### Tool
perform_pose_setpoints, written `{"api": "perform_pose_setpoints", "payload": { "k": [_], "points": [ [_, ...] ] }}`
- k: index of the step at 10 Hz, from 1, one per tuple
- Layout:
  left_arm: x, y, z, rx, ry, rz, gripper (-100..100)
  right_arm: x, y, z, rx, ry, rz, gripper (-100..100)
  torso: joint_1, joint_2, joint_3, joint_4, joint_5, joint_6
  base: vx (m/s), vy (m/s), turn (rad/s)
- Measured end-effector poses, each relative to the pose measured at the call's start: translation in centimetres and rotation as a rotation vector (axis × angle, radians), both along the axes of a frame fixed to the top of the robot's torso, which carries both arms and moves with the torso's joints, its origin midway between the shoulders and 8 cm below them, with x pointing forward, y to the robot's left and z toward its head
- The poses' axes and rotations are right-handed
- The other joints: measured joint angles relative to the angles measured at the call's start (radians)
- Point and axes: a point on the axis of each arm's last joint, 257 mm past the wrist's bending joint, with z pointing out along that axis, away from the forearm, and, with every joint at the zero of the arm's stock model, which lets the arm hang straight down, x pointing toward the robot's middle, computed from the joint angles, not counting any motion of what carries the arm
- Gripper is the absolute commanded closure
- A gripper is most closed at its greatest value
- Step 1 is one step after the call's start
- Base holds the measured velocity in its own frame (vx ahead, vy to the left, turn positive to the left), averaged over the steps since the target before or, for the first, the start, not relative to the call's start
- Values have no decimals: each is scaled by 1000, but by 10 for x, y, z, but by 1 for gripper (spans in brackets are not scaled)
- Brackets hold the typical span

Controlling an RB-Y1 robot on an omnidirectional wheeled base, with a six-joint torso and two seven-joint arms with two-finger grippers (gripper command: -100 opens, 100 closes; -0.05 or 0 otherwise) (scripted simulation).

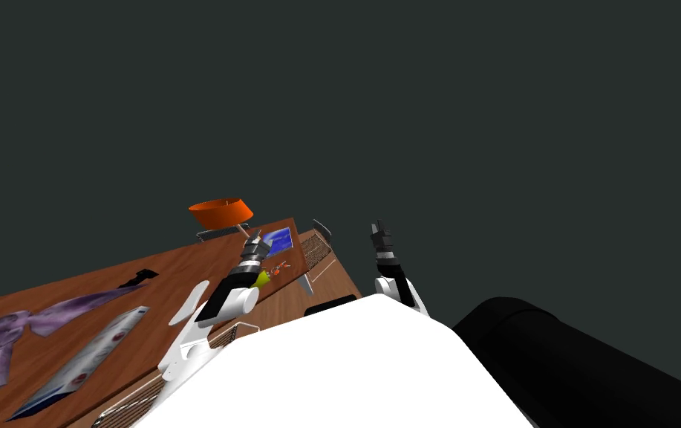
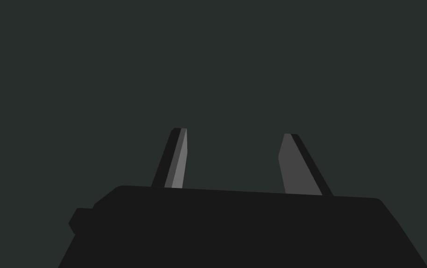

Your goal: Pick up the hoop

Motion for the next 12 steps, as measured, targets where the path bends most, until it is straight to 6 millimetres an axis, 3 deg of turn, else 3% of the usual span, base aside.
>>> {"api": "perform_pose_setpoints", "payload": {
  "k": [12],
  "points": [
    [39,50,-119,-179,394,50,-100,0,0,0,0,0,0,0,-1,-1,0,0,0,-1,-39,57,-137]
  ]
}}
